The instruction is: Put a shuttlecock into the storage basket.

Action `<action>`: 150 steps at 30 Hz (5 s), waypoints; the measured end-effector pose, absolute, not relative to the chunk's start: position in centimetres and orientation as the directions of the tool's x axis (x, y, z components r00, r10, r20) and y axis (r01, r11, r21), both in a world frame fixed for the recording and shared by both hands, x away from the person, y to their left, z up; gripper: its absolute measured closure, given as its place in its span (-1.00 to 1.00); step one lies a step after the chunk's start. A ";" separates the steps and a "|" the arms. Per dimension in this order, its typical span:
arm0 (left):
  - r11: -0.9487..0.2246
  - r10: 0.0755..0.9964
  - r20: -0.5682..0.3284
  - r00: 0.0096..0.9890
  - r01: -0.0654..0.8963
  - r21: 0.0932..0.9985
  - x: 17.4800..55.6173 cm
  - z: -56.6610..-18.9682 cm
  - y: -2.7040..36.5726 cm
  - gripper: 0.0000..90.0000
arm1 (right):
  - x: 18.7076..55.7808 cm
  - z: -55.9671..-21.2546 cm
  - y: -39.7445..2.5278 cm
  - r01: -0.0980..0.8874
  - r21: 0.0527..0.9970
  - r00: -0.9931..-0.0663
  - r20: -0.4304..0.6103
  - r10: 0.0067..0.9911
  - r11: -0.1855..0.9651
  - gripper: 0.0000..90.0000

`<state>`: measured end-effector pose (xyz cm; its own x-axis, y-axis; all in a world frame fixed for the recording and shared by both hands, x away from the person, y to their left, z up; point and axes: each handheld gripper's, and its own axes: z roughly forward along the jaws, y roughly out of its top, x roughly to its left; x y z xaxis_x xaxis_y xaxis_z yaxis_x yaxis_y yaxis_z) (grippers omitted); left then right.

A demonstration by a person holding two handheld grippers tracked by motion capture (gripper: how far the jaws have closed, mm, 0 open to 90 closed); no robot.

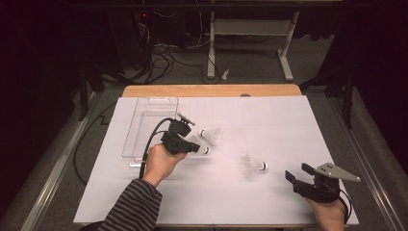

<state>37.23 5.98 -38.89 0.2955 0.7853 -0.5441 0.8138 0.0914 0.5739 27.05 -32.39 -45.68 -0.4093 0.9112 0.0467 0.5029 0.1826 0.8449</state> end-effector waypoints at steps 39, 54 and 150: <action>0.160 0.766 -0.572 0.292 0.776 0.610 36.2 -36.8 8.6 0.98 | 27.1 -45.7 -32.4 0.508 0.842 -0.409 0.053 0.911 0.179 -0.33; 0.194 0.766 -0.578 0.280 0.757 0.624 36.0 -36.0 10.1 0.99 | 27.1 -45.7 -32.4 0.510 0.841 -0.409 0.054 0.911 0.179 -0.33; 0.421 0.807 -0.587 0.059 0.639 0.644 42.4 -36.3 16.4 0.99 | 27.2 -45.8 -32.4 0.513 0.840 -0.409 0.057 0.911 0.178 -0.32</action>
<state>42.38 16.40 -36.26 0.0589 0.8074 -0.5871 0.6389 0.4213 0.6436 27.17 -32.44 -45.77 -0.4091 0.9107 0.0569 0.5126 0.1778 0.8400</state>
